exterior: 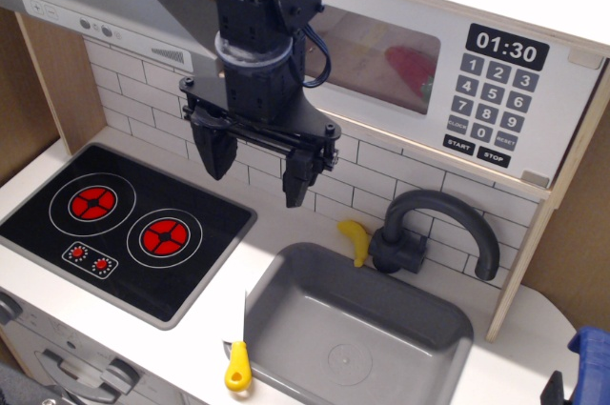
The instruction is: Open microwave
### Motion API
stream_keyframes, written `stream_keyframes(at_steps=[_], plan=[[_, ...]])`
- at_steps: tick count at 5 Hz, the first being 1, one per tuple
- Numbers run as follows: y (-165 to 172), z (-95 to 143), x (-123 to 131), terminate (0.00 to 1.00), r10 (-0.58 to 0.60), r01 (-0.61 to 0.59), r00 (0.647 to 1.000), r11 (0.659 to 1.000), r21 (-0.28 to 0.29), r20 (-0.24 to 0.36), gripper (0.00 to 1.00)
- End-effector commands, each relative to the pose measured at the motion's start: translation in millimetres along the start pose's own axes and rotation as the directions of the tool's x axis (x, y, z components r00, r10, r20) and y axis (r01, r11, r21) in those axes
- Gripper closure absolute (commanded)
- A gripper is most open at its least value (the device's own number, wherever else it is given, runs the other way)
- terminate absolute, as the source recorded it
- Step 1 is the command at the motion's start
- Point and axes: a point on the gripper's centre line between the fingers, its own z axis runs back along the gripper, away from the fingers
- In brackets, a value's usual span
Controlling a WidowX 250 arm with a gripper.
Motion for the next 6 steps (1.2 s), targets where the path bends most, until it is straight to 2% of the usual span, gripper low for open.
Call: stream_keyframes(at_steps=[1,2,3,4,6], plan=[[0.0,0.0,0.0,0.0,0.0,0.0,1.0,1.0,0.0,0.0,0.0],[29.7,6.2,19.1,0.0,-0.035,0.035,0.997,0.999,0.006,0.074,0.0],[58.3,12.3,46.0,0.0,-0.009,0.011,0.98,1.0,-0.009,0.199,0.0],[78.3,20.1,71.9,0.0,0.038,-0.037,0.956,0.999,-0.01,0.291,0.0],[81.2,23.8,106.9,0.0,0.053,-0.048,0.942,0.999,-0.021,0.331,0.0]])
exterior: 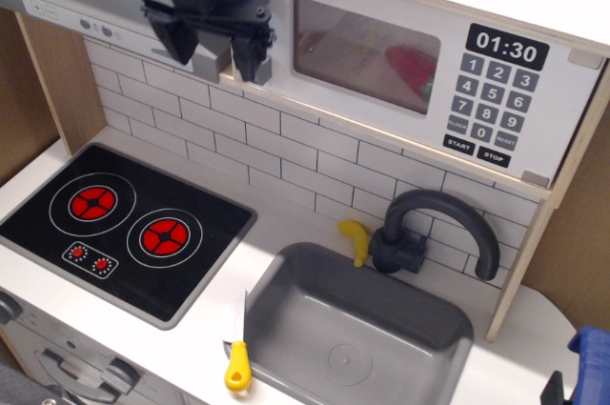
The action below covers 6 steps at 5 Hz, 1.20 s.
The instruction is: Open microwave
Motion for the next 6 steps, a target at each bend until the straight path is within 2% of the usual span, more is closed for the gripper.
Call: stream_keyframes(at_steps=[1,2,3,4,6], plan=[[1.6,8.7,26.5,0.0,-0.016,0.015,0.997,1.0,0.02,0.079,0.0],[2.1,5.3,29.7,0.0,-0.051,0.05,0.99,0.999,0.012,0.129,0.0],[0.7,3.9,31.0,0.0,-0.066,0.067,0.99,0.998,-0.004,0.123,1.0],[0.0,2.8,31.9,0.0,-0.073,0.073,0.99,0.997,-0.001,0.121,1.0],[-5.0,6.4,17.1,0.0,-0.131,0.129,0.984,0.991,0.023,0.117,1.0]])
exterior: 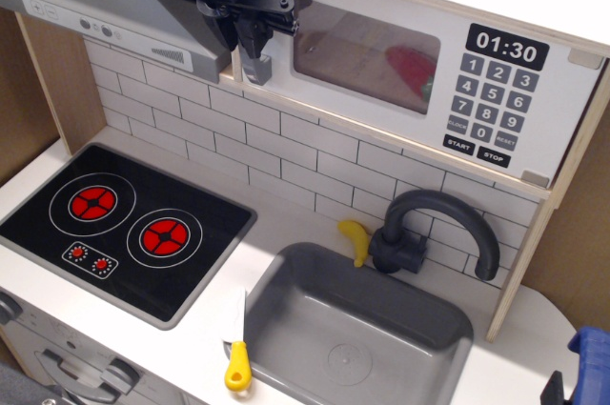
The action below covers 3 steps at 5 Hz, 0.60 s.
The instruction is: Open microwave
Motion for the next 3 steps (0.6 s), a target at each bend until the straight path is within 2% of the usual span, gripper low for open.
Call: stream_keyframes(at_steps=[1,2,3], plan=[[-7.7,32.1,-27.6,0.0,-0.089,0.09,0.996,0.995,-0.032,0.028,1.0],[-18.4,45.6,-52.6,0.0,-0.13,0.127,0.991,0.989,-0.07,-0.037,1.0],[-21.6,61.6,-85.1,0.0,-0.176,0.143,0.968,0.973,-0.184,-0.179,0.0]])
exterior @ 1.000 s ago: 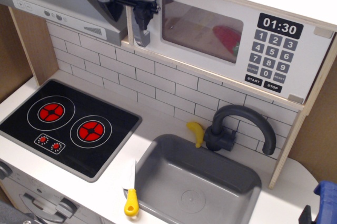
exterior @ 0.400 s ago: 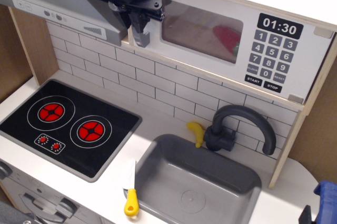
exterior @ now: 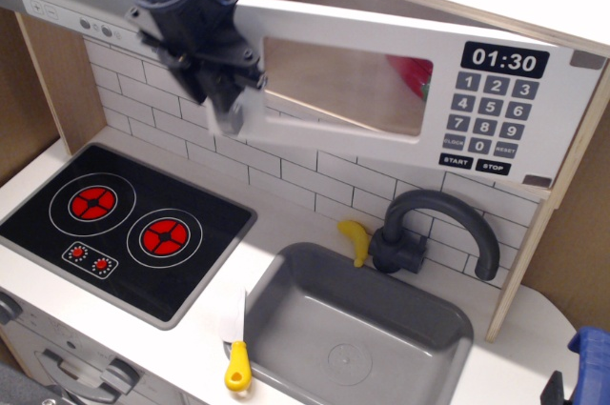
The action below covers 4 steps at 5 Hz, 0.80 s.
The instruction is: Open microwave
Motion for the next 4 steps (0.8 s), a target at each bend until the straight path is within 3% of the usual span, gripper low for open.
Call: stream_keyframes(at_steps=[1,2,3,4], plan=[[18.8,32.6,-46.1,0.0,-0.037,0.011,0.973,0.993,-0.116,-0.226,0.0],[50.9,34.0,-56.3,0.0,-0.007,-0.027,0.961,0.993,-0.119,-0.276,0.0],[87.6,29.1,-54.4,0.0,0.118,-0.123,0.966,0.992,-0.005,-0.231,0.0],[103.6,17.1,-21.9,0.0,0.27,-0.265,0.934,0.963,0.051,-0.234,0.0]])
